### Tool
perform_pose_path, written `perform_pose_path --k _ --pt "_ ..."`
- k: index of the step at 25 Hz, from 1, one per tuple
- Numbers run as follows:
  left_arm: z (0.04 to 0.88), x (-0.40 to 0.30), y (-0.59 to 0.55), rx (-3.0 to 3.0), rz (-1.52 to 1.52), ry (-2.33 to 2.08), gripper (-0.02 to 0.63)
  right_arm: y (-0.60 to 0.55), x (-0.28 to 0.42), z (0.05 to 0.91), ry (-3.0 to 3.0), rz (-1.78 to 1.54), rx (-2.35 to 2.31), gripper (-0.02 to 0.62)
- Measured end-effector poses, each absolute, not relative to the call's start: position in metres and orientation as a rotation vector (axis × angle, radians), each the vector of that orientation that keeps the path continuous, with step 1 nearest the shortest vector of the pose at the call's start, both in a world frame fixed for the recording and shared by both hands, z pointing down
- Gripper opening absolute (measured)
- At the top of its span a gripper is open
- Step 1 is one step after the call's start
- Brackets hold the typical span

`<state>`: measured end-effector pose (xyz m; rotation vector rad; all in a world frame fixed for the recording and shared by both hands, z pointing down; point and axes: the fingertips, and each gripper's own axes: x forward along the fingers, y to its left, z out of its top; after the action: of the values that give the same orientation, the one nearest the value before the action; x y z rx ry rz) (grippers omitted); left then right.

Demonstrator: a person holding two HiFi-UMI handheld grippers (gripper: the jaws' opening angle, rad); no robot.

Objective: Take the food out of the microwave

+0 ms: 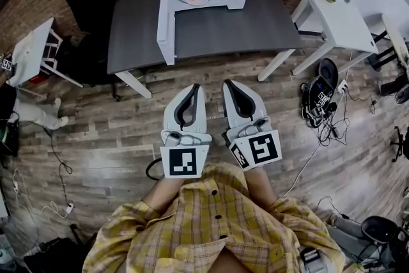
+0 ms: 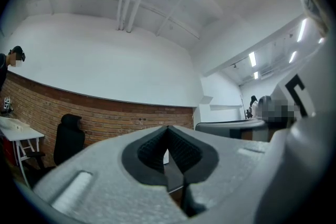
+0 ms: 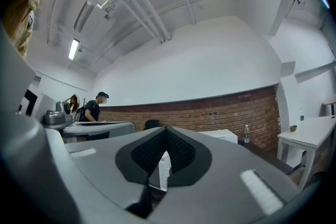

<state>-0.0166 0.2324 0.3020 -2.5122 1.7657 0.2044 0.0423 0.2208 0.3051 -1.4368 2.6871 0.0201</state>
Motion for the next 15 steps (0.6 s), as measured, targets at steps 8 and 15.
perform_pose_path --k 8,15 --pt "0.297 -0.037 0.148 -2.537 0.204 1.755 0.000 0.137 0.023 0.302 2.690 0.006 -1.478 0.005" --pt "0.298 -0.051 0.089 -2.575 0.213 1.736 0.000 0.078 0.004 0.305 2.697 -0.042 -1.495 0.005"
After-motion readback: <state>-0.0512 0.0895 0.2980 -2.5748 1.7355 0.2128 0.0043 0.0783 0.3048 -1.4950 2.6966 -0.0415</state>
